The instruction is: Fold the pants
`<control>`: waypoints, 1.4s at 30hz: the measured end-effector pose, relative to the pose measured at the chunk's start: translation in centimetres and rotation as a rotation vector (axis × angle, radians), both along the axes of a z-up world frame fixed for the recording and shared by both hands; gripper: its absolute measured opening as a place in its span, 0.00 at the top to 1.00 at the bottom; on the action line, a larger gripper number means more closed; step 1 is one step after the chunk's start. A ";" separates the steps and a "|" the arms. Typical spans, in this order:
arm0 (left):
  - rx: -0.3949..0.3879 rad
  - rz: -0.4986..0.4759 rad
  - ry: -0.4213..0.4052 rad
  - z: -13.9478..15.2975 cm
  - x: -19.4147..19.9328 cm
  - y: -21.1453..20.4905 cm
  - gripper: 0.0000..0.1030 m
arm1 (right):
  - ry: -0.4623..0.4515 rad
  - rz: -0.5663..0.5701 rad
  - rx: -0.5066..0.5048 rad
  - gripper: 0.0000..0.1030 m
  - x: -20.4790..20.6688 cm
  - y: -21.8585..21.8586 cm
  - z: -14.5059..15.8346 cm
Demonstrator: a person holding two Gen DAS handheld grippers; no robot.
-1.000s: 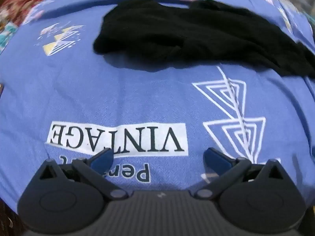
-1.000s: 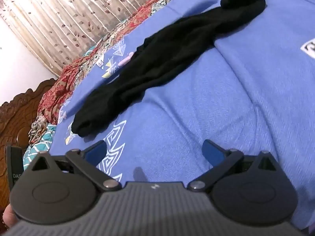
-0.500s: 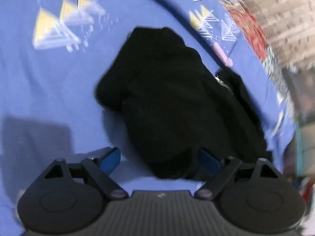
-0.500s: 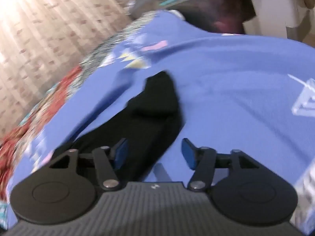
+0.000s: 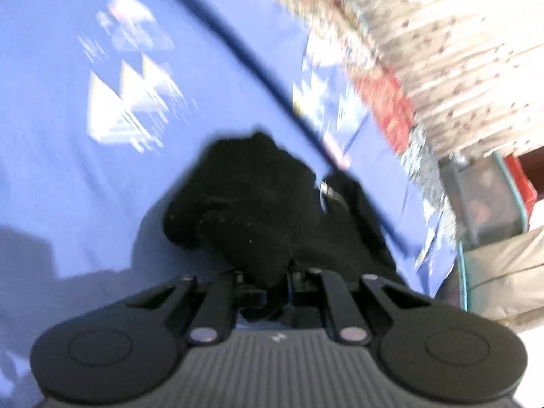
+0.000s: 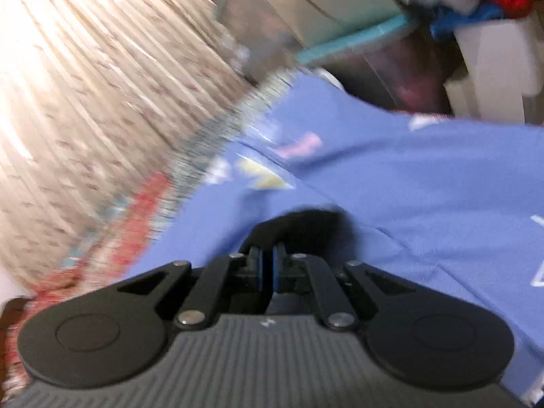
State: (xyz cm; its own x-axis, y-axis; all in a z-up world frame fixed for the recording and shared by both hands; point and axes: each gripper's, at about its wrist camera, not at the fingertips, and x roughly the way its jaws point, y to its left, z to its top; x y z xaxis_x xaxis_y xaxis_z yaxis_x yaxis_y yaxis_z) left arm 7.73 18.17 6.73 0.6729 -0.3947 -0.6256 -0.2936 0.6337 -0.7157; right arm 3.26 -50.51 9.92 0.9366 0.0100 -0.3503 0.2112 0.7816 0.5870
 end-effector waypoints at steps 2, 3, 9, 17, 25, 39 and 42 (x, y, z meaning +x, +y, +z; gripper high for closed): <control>-0.003 0.017 -0.027 1.3 -2.1 1.8 0.92 | -0.024 0.048 0.005 0.93 -4.2 0.9 0.7; 0.011 0.023 -0.028 1.8 -2.8 2.4 0.92 | -0.021 0.069 0.002 0.92 -5.9 0.6 0.7; 0.121 0.030 0.113 -1.4 -8.9 3.6 0.92 | 0.241 0.108 -0.059 0.88 -10.0 2.7 -4.3; 0.100 0.026 0.260 -6.7 -12.4 4.3 0.72 | 0.243 0.005 -0.296 0.52 -11.2 5.1 -2.2; 0.211 0.109 0.143 -3.9 -14.4 6.7 0.63 | 0.206 0.196 -0.570 0.37 -5.0 9.6 -3.0; 0.247 0.112 0.158 -2.8 -14.4 3.7 0.62 | 0.189 -0.207 -0.186 0.89 -10.5 -1.4 -4.4; 0.258 0.101 0.155 -2.7 -13.1 3.3 0.62 | 0.296 -0.342 -0.169 0.49 -13.5 -4.2 -5.8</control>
State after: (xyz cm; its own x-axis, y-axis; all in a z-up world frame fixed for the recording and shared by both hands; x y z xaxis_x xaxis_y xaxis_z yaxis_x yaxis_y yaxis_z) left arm -5.35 21.48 4.07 0.5893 -0.1457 -0.7946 -0.4571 0.7509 -0.4767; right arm -10.25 -54.66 4.08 0.7363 -0.3611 -0.5722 0.6112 0.7178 0.3335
